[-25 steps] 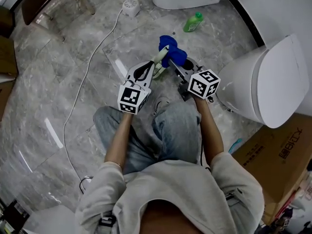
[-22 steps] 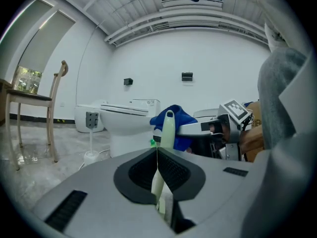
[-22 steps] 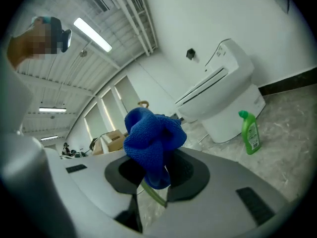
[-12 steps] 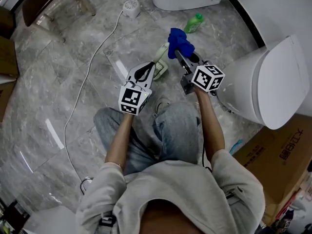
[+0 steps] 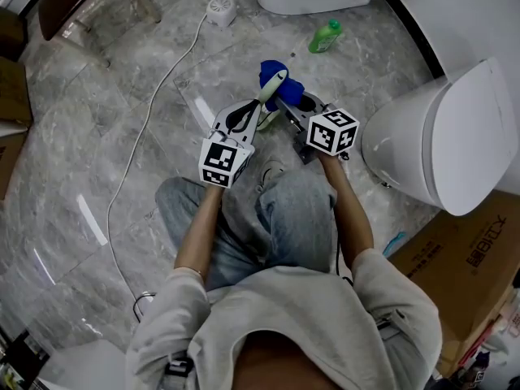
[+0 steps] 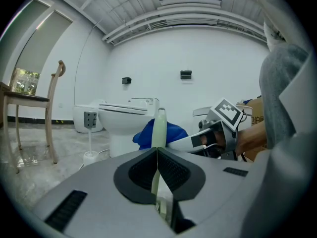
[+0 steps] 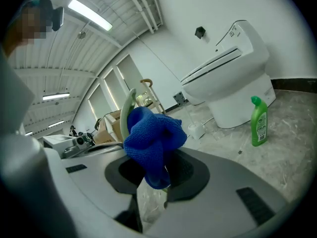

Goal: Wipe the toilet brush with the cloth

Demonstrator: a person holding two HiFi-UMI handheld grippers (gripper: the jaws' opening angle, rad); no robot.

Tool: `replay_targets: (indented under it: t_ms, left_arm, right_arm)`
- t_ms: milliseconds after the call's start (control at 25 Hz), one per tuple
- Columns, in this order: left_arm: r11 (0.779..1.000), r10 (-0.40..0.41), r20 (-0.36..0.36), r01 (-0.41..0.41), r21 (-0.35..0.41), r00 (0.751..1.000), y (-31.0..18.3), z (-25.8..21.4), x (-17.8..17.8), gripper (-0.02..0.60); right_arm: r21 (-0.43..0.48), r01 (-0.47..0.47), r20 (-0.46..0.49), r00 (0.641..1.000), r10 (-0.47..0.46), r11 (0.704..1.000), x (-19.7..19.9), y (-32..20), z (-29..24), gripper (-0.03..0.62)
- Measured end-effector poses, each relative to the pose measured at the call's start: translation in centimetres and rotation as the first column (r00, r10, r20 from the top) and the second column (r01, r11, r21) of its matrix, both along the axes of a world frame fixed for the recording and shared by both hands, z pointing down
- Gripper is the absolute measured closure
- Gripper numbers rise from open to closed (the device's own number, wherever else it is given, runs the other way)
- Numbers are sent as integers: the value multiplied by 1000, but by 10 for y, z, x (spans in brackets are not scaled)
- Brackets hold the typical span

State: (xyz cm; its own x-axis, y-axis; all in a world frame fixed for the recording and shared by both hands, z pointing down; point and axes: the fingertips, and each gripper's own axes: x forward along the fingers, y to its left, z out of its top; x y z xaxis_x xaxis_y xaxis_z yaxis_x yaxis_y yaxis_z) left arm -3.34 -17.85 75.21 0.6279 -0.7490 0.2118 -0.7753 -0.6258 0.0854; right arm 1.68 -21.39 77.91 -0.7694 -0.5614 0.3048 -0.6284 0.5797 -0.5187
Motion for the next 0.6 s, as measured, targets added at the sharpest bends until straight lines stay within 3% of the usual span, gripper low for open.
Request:
replay_targets:
  t_ms: [600]
  left_arm:
    - [1000,8,18,-8,-7,1000,-1,4,3,561]
  right_arm:
    - [-125,127,-206,967,-151,984,-14,27,94,482]
